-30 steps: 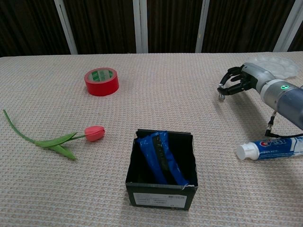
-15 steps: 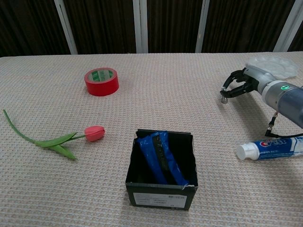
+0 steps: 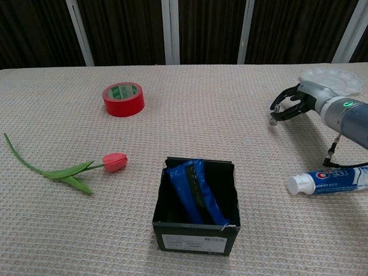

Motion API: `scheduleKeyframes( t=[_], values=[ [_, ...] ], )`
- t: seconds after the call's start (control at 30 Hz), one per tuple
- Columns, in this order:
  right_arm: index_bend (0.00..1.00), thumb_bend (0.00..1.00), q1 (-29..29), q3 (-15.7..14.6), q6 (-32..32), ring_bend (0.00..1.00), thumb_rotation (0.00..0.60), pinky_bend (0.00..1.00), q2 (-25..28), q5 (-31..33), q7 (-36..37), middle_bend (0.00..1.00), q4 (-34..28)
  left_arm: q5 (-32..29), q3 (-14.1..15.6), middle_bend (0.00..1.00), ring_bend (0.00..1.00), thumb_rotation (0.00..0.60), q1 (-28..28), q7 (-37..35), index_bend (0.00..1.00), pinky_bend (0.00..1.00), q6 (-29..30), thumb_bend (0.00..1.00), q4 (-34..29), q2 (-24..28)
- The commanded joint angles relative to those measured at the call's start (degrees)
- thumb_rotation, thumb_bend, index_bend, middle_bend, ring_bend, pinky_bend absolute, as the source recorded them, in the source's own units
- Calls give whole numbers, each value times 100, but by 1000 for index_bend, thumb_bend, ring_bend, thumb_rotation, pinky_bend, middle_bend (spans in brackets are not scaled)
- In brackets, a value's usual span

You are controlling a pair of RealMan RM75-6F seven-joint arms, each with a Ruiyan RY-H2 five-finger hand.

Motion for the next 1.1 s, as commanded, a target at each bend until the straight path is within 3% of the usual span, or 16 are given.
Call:
scheduleKeyframes(
  t=[0.03, 0.37, 0.53, 0.6, 0.73, 0.83, 0.93, 1.1],
  values=[
    [463, 367, 9, -6, -29, 47, 600, 3, 40, 48, -55, 86, -46, -1, 0, 0, 0, 600, -1, 7, 170, 0, -2, 241, -1, -2],
    [350, 367, -19, -54, -231, 3, 600, 0, 333, 177, -163, 39, -401, -3, -5, 0, 0, 600, -7, 30, 170, 0, -2, 242, 1, -15],
    [297, 367, -128, -64, -108, 0, 600, 0, 836, 56, -310, 35, -888, -18, -10, 0, 0, 600, -12, 8, 169, 0, -17, 241, 8, -10],
    [282, 366, -200, -204, 210, 0, 600, 0, 1180, -149, -714, 35, -1095, -11, -11, 0, 0, 600, -12, -7, 169, 0, -12, 242, 9, -7],
    [241, 364, -542, -375, 955, 0, 600, 0, 2125, -298, -1511, 27, -2127, 8, 1, 0, 0, 600, -17, -14, 170, 0, -24, 242, 2, -6],
    [226, 363, -898, -384, 1325, 0, 600, 0, 2995, -269, -1794, 26, -3245, 65, 24, 0, 0, 600, -19, 9, 169, 0, -21, 242, -18, -14],
    [211, 309, -1239, -514, 1731, 0, 600, 0, 3742, -489, -2105, 25, -4144, 112, 46, 0, 0, 600, -7, 34, 169, 0, 3, 242, -37, -22],
    [181, 260, -1705, -961, 2491, 0, 600, 0, 4263, -1455, -2487, 24, -4920, 118, 58, 0, 0, 600, 1, 91, 169, 0, 11, 241, -59, -38]
  ],
)
